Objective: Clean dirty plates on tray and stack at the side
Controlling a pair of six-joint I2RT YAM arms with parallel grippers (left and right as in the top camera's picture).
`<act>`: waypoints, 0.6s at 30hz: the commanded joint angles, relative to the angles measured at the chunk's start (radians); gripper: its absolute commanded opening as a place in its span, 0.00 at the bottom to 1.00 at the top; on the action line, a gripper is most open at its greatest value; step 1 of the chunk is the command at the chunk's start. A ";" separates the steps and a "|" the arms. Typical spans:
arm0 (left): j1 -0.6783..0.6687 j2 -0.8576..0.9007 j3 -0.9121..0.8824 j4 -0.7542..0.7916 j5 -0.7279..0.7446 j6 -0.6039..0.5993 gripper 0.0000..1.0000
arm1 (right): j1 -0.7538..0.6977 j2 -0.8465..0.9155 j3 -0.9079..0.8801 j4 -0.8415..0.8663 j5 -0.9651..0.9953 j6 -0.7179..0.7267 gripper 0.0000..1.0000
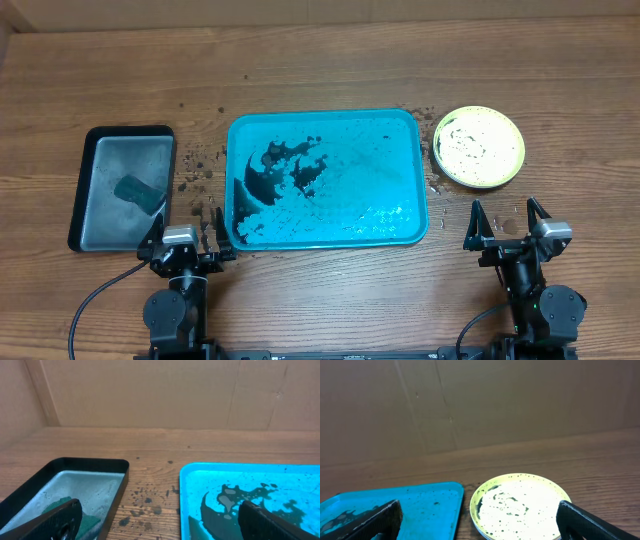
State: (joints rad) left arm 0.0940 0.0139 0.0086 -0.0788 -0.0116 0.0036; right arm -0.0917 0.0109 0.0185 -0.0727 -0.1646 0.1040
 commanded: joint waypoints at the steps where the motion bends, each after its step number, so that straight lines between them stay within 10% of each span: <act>1: 0.008 -0.010 -0.004 0.002 0.002 0.019 1.00 | -0.001 -0.008 -0.010 0.004 0.011 -0.004 1.00; 18: 0.008 -0.010 -0.004 0.002 0.002 0.019 1.00 | 0.123 -0.008 -0.010 0.000 0.030 -0.004 1.00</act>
State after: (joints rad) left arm 0.0940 0.0139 0.0086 -0.0788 -0.0116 0.0040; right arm 0.0296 0.0109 0.0185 -0.0731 -0.1486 0.1043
